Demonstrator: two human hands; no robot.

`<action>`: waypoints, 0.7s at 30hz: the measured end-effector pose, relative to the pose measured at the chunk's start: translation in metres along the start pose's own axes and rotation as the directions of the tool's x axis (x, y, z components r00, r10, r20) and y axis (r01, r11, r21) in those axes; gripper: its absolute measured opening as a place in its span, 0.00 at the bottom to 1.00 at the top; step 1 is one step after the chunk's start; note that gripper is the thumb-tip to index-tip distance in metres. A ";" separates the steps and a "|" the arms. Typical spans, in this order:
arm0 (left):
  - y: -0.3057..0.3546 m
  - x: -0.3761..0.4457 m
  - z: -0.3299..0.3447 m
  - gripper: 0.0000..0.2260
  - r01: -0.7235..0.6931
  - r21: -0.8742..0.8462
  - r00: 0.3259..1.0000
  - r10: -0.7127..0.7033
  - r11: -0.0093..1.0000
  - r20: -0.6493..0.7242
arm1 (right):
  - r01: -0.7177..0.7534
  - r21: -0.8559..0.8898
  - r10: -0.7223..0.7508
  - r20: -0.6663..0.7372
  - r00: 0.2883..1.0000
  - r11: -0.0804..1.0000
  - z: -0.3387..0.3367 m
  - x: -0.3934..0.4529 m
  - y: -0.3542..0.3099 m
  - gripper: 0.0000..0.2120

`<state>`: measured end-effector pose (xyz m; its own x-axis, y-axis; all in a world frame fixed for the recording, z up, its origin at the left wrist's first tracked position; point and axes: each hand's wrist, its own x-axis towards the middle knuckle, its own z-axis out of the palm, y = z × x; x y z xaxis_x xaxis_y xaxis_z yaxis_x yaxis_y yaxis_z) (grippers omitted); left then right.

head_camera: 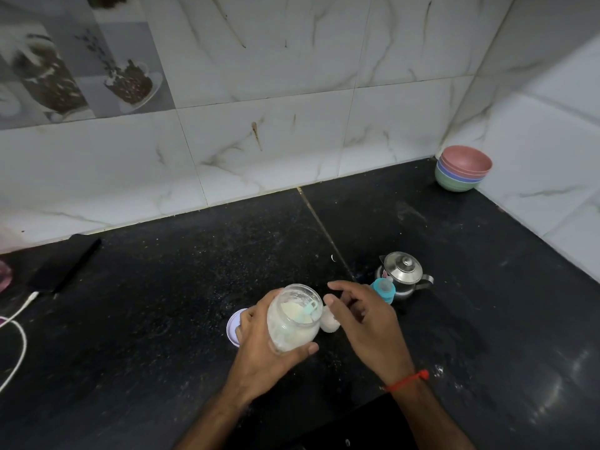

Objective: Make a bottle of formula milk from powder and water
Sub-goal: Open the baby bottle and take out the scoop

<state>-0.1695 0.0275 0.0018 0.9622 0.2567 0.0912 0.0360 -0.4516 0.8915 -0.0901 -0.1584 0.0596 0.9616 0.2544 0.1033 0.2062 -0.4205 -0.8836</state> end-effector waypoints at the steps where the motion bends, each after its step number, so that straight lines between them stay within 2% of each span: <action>1: -0.004 0.004 0.002 0.43 0.019 -0.003 1.000 -0.019 1.000 -0.002 | -0.007 0.018 0.008 -0.018 1.000 1.000 -0.003 -0.001 0.003 0.10; 7: -0.036 0.065 0.004 0.43 0.168 -0.037 0.985 -0.170 0.985 -0.043 | -0.029 -0.018 0.029 0.051 0.998 0.999 -0.008 -0.016 0.019 0.05; 9: -0.043 0.088 0.005 0.44 0.182 -0.067 0.981 -0.186 0.981 -0.058 | -0.022 -0.012 0.022 0.035 0.999 1.000 -0.006 -0.020 0.021 0.05; 16: -0.060 0.135 0.011 0.46 0.209 0.041 0.977 -0.207 0.977 -0.057 | -0.030 0.048 0.034 -0.081 0.996 0.998 -0.014 -0.025 0.024 0.09; 17: -0.061 0.138 0.010 0.49 0.215 0.061 0.976 -0.213 0.975 -0.038 | -0.036 0.047 0.041 -0.091 0.995 0.998 -0.016 -0.025 0.026 0.09; 19: -0.058 0.139 0.007 0.61 0.266 0.151 0.964 -0.266 0.952 -0.023 | -0.036 0.049 0.042 -0.120 0.992 0.998 -0.021 -0.025 0.032 0.10; 21: -0.051 0.127 0.004 0.69 0.315 0.204 0.949 -0.302 0.927 -0.095 | -0.027 0.065 0.039 -0.194 0.980 0.998 -0.023 -0.024 0.039 0.12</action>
<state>-0.0480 0.0801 -0.0338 0.8764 0.4606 -0.1406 0.3918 -0.5122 0.7643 -0.1014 -0.2008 0.0332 0.9857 0.0638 0.1558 0.1683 -0.3700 -0.9137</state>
